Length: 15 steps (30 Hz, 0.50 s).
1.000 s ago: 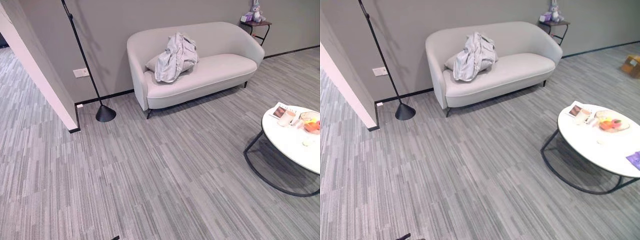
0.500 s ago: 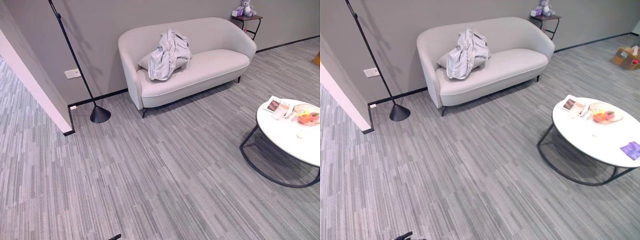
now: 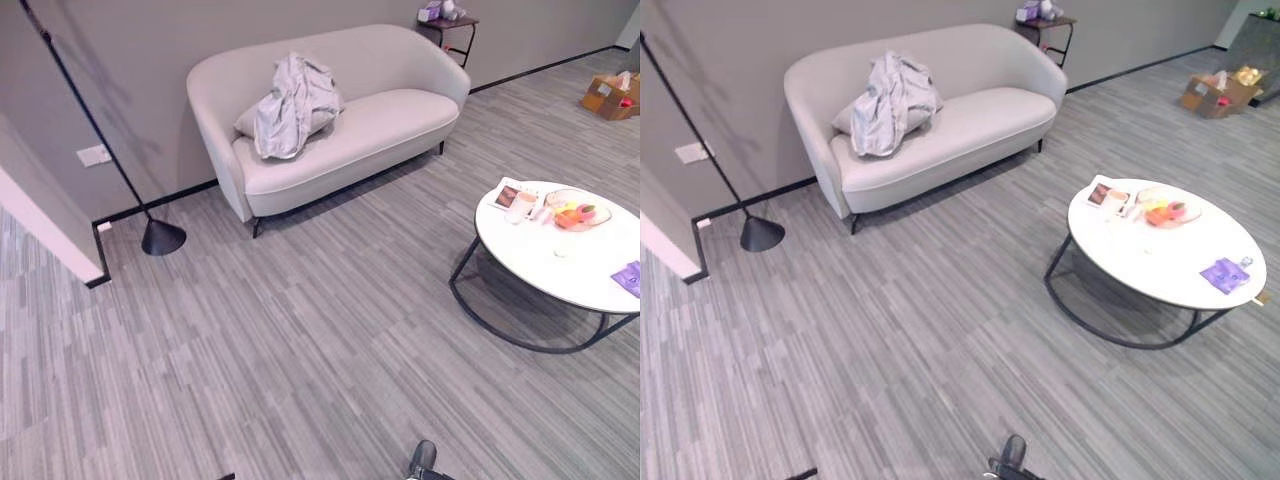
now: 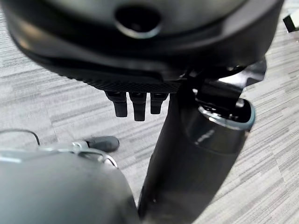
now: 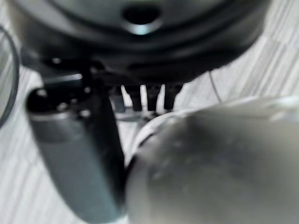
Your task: Hang the clothes on the sofa on the clothes rack.
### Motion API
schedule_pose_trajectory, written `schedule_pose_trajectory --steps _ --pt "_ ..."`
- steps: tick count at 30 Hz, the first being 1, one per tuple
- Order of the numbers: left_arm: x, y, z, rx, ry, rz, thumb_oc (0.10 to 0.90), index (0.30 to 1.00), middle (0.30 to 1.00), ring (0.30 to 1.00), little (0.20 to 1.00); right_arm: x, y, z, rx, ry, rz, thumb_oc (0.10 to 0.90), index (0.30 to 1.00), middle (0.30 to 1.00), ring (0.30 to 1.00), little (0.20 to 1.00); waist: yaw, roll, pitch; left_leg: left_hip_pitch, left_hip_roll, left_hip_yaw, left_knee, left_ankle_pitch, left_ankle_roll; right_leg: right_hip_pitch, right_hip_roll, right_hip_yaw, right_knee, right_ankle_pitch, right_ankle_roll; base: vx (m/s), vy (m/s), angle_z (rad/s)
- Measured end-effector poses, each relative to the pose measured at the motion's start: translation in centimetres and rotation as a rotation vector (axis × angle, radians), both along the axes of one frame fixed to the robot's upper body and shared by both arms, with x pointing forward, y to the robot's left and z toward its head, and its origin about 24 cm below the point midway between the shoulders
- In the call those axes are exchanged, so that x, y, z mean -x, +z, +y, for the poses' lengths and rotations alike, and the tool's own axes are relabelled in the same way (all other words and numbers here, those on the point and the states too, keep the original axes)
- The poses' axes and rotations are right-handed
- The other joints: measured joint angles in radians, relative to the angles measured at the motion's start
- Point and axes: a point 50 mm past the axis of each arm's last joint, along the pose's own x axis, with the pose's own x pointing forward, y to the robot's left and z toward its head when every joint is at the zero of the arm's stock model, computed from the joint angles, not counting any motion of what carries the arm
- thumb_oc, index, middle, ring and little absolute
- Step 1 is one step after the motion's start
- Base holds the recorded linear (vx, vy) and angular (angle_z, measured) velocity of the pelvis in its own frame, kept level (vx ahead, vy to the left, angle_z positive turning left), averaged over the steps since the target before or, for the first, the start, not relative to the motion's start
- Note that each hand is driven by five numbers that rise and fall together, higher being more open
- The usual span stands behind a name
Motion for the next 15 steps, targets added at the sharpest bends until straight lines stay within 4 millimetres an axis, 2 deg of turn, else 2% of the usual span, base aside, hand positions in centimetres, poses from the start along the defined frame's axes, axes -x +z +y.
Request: schedule_pose_trajectory --steps 1,2,3,4,5,6,7,8,9,10,11,12,13,14,15 --pt "0.5 -0.1 0.0 -0.001 0.005 0.017 0.8 0.9 0.9 0.9 0.9 0.4 -0.1 -0.1 -0.004 -0.002 0.016 0.8 0.9 0.9 0.9 0.9 0.002 0.002 -0.021 0.032 0.044 -0.009 0.0 -0.021 -0.052 0.007 0.018 -0.004 0.03 0.085 -0.023 0.63 -0.318 0.27" --pt "0.7 -0.3 -1.0 0.028 0.006 0.027 0.8 0.9 0.9 0.9 0.9 1.0 0.1 -0.9 0.008 -0.006 0.035 0.8 0.9 0.9 0.9 0.9 -0.001 0.051 -0.047 0.042 0.109 -0.03 0.001 -0.025 -0.071 0.017 0.071 -0.015 0.078 0.146 -0.029 0.65 -0.364 0.34" --pt "0.4 -0.5 -2.6 0.073 0.0 0.023 0.8 0.9 0.9 0.9 0.9 1.1 0.4 -2.3 0.04 -0.008 0.043 0.8 0.9 0.9 0.9 0.9 0.005 0.104 -0.058 0.052 0.15 -0.056 0.009 -0.015 -0.072 0.029 0.117 -0.035 0.108 0.107 -0.06 0.6 -0.377 0.44" --pt "0.3 -0.6 -3.4 0.101 -0.004 0.022 0.8 0.9 0.9 0.9 0.9 0.7 0.8 -3.4 0.071 -0.007 0.052 0.8 0.9 0.9 0.9 0.9 0.004 0.131 -0.062 0.047 0.178 -0.087 0.036 0.037 -0.1 0.065 0.146 -0.052 0.116 0.079 -0.056 0.39 -0.358 0.45" --pt "-0.2 -0.5 -3.5 0.101 -0.004 0.007 0.8 0.9 0.9 0.9 0.9 0.7 0.8 -3.4 0.063 -0.007 0.072 0.8 0.9 0.9 0.9 0.9 0.006 0.127 -0.066 0.039 0.202 -0.138 0.076 0.087 -0.111 0.099 0.161 -0.065 0.116 0.051 -0.06 0.4 -0.459 0.38" --pt "-0.1 -0.4 -2.8 0.083 0.016 -0.013 0.8 0.9 0.9 0.9 0.9 0.3 0.5 -2.3 0.043 0.036 0.052 0.8 0.9 0.9 0.9 0.9 0.012 0.1 -0.098 -0.007 0.249 -0.205 0.148 0.185 -0.171 0.119 0.207 -0.088 0.104 0.014 -0.088 0.51 -0.644 0.09" --pt "-0.2 -0.3 -2.2 0.072 0.071 -0.027 0.8 0.9 0.9 0.9 0.9 -1.1 0.4 -0.6 0.02 0.115 -0.003 0.8 0.9 0.9 0.9 0.9 0.016 0.084 -0.107 -0.085 0.305 -0.262 0.272 0.256 -0.186 0.136 0.281 -0.096 0.065 -0.004 -0.131 0.52 -0.657 -0.16" --pt "-0.3 -0.3 -2.1 0.069 0.101 -0.033 0.8 0.9 0.9 0.9 0.9 -1.4 0.3 0.0 0.009 0.137 -0.014 0.8 0.9 0.9 0.9 0.9 0.02 0.078 -0.107 -0.112 0.324 -0.277 0.319 0.304 -0.187 0.145 0.31 -0.103 0.065 -0.025 -0.152 0.34 -0.424 -0.09" --pt "-0.5 -0.2 -1.8 0.056 0.106 -0.044 0.8 0.9 0.9 0.9 0.9 -1.4 0.2 0.5 0.005 0.154 -0.018 0.8 0.9 0.9 0.9 0.9 0.026 0.071 -0.108 -0.162 0.345 -0.32 0.385 0.362 -0.187 0.146 0.327 -0.105 0.089 -0.065 -0.165 0.22 -0.299 0.01" --pt "-1.2 -0.1 -1.5 0.049 0.133 -0.077 0.8 0.9 0.9 0.9 0.9 -1.5 0.1 0.8 -0.002 0.182 -0.022 0.8 0.9 0.9 0.9 0.9 0.038 0.064 -0.103 -0.211 0.374 -0.312 0.48 0.45 -0.16 0.161 0.357 -0.108 0.102 -0.094 -0.207 0.2 -0.287 -0.02" --pt "-1.8 0.2 -0.6 0.028 0.155 -0.113 0.8 0.9 0.9 0.9 0.9 -0.8 -0.1 1.3 -0.013 0.204 -0.001 0.8 0.9 0.9 0.9 0.9 0.062 0.046 -0.09 -0.253 0.387 -0.304 0.583 0.482 -0.163 0.2 0.359 -0.105 0.085 -0.096 -0.226 0.27 -0.347 -0.13" --pt "-2.4 0.4 -0.4 0.027 0.183 -0.147 0.8 0.9 0.9 0.9 0.9 -0.6 -0.2 1.3 0.001 0.238 0.018 0.8 0.9 0.9 0.9 0.9 0.078 0.022 -0.073 -0.31 0.366 -0.288 0.694 0.449 -0.142 0.242 0.351 -0.11 0.078 -0.118 -0.257 0.36 -0.29 0.04" --pt "-3.2 0.6 -0.6 0.031 0.19 -0.177 0.8 0.9 0.9 0.9 0.9 -0.4 -0.1 0.7 0.032 0.278 0.04 0.8 0.9 0.9 0.9 0.9 0.08 0.018 -0.067 -0.377 0.331 -0.246 0.779 0.392 -0.068 0.261 0.342 -0.112 0.095 -0.147 -0.282 0.27 -0.154 0.18" --pt "-3.9 0.7 -0.8 0.043 0.184 -0.201 0.8 0.9 0.9 0.9 0.9 -0.7 0.1 0.3 0.057 0.305 0.043 0.8 0.9 0.9 0.9 0.9 0.088 0.007 -0.059 -0.442 0.288 -0.216 0.848 0.27 -0.036 0.277 0.321 -0.093 0.095 -0.178 -0.287 0.31 -0.106 0.3" --pt "-5.0 1.0 -0.8 0.051 0.175 -0.24 0.8 0.9 0.9 0.9 0.9 -1.3 0.2 0.1 0.076 0.329 0.034 0.8 0.9 0.9 0.9 0.9 0.099 -0.015 -0.044 -0.522 0.209 -0.205 0.894 0.154 -0.038 0.29 0.303 -0.055 0.078 -0.226 -0.254 0.22 -0.011 0.21"
